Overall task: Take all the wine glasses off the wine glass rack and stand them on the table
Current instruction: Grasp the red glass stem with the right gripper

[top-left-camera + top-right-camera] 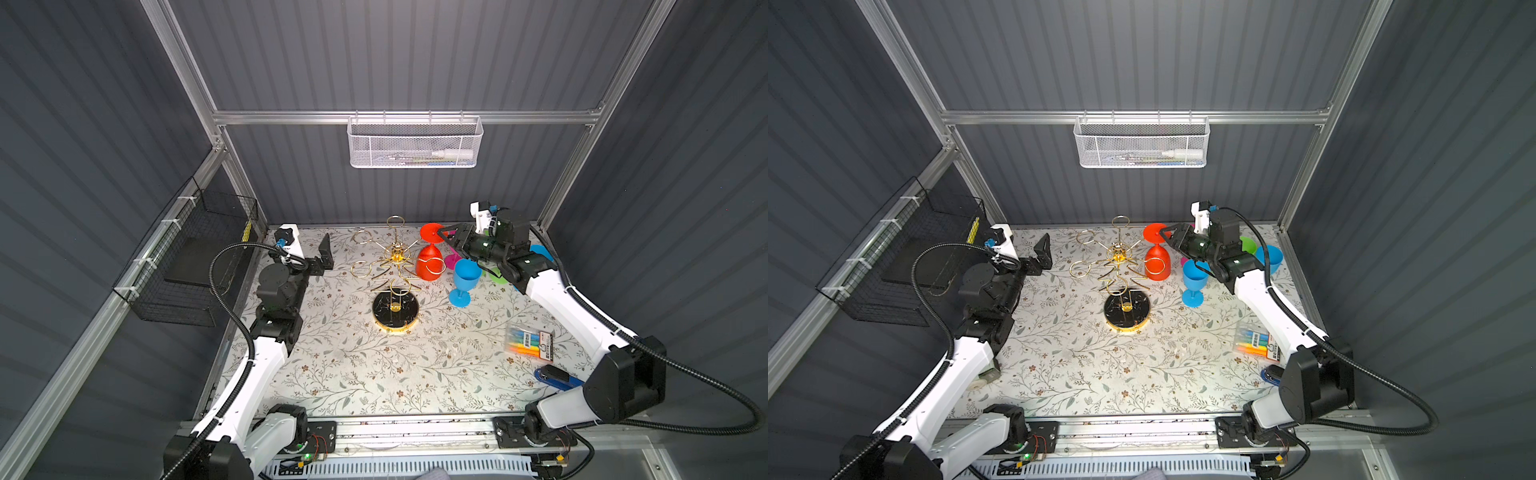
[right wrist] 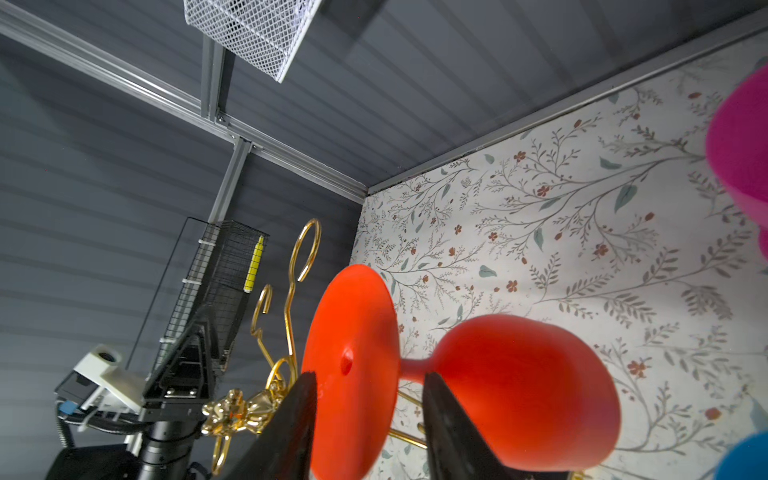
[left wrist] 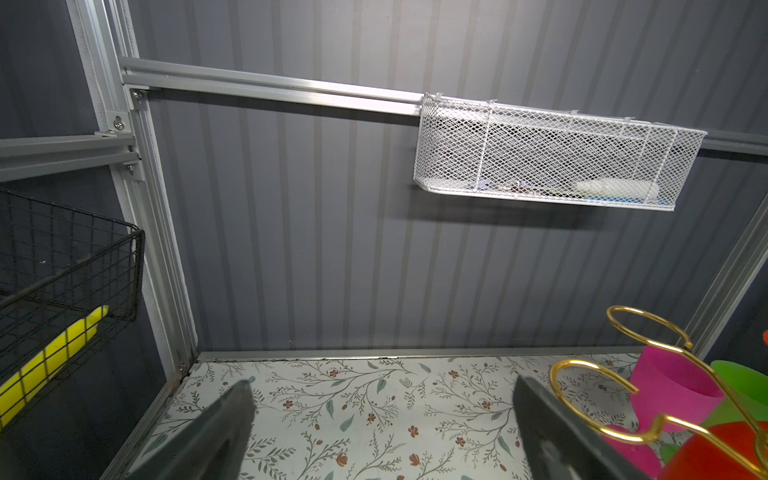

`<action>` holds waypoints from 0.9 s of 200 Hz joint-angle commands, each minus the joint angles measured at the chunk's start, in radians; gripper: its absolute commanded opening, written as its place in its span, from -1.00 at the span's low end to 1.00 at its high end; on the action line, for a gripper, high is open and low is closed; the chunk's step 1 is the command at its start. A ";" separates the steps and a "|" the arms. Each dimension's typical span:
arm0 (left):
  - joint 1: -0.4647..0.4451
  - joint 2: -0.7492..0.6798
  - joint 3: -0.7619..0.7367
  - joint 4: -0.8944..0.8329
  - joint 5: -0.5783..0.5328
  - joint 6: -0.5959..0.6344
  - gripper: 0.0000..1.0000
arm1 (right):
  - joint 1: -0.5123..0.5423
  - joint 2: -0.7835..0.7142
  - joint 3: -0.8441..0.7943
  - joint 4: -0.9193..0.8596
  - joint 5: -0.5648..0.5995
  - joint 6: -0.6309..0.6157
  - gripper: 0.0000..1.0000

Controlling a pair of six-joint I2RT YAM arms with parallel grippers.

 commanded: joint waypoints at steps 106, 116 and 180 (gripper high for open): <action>0.007 -0.020 -0.009 0.012 -0.007 0.013 0.97 | 0.004 -0.001 0.032 0.057 -0.034 0.032 -0.87; 0.007 -0.021 -0.009 0.011 -0.006 0.013 0.98 | 0.004 -0.004 0.029 0.069 -0.042 0.046 -0.93; 0.007 -0.019 -0.009 0.011 -0.004 0.012 0.97 | 0.004 -0.028 0.037 0.096 -0.074 0.081 -1.00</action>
